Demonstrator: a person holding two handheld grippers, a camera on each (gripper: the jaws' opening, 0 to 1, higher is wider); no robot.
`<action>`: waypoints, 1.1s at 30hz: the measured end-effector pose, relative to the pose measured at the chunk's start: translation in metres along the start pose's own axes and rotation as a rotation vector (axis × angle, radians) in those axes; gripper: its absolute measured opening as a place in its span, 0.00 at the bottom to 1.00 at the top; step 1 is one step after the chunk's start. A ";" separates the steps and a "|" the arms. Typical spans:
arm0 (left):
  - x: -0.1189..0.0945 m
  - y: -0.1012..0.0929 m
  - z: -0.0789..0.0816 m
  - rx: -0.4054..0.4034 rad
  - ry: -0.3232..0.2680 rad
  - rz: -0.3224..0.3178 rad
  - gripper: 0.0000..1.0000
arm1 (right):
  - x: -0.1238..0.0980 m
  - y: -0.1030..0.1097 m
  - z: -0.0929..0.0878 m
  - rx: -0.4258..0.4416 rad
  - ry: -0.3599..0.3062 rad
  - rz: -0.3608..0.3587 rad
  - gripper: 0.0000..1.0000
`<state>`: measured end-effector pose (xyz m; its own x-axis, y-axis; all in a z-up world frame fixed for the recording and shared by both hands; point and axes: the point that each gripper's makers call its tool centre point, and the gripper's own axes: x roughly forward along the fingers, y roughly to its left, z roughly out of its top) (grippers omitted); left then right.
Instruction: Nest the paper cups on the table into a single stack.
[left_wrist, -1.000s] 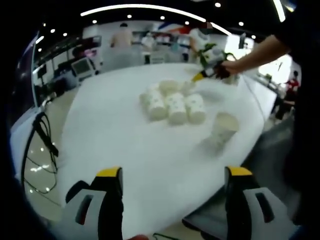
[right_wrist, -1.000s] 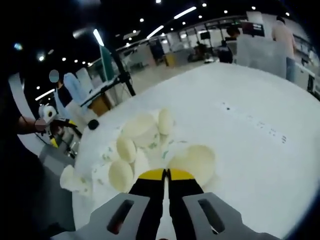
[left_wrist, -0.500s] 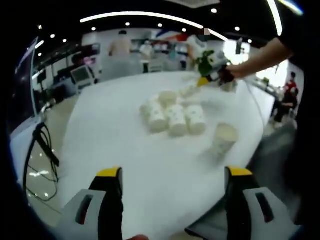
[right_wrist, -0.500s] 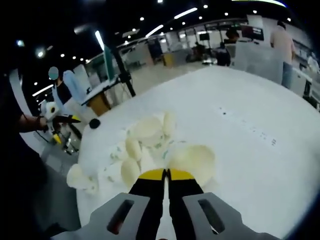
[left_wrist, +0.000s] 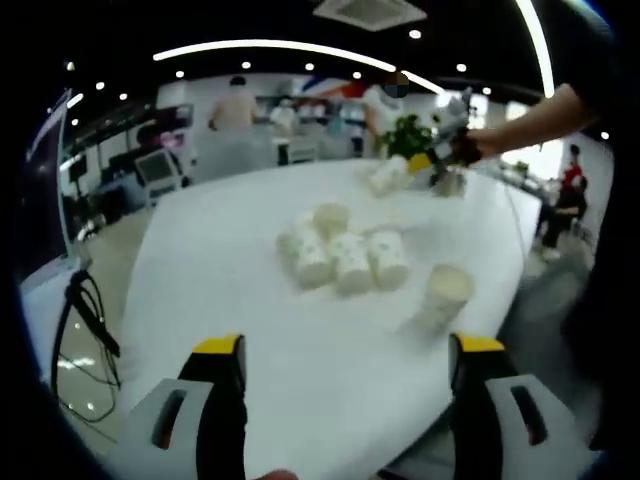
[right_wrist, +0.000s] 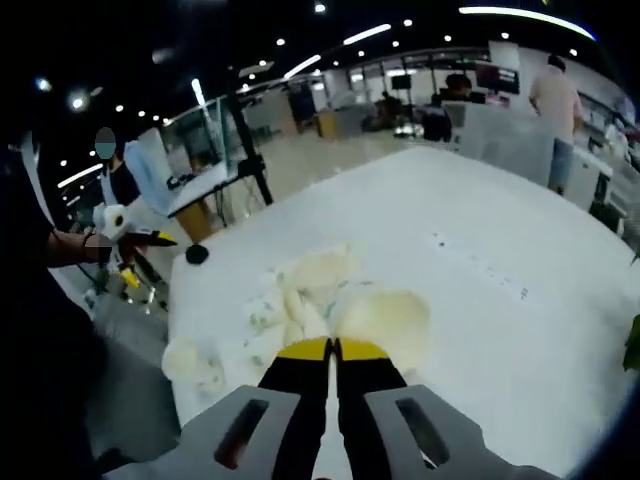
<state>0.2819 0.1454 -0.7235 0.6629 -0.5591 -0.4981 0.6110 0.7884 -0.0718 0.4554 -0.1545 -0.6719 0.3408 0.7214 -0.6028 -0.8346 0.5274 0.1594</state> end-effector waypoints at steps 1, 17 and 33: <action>0.000 0.000 0.001 0.004 -0.004 -0.004 0.82 | -0.005 0.008 0.005 -0.005 -0.007 0.012 0.00; 0.002 0.001 0.005 0.037 -0.019 -0.065 0.82 | -0.077 0.079 0.078 0.032 -0.156 0.011 0.00; 0.008 0.006 0.008 0.041 -0.037 -0.084 0.81 | -0.126 0.183 0.186 -0.209 -0.176 0.131 0.00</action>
<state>0.2944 0.1439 -0.7208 0.6235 -0.6327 -0.4594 0.6820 0.7274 -0.0762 0.3404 -0.0657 -0.4219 0.2791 0.8537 -0.4397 -0.9411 0.3342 0.0516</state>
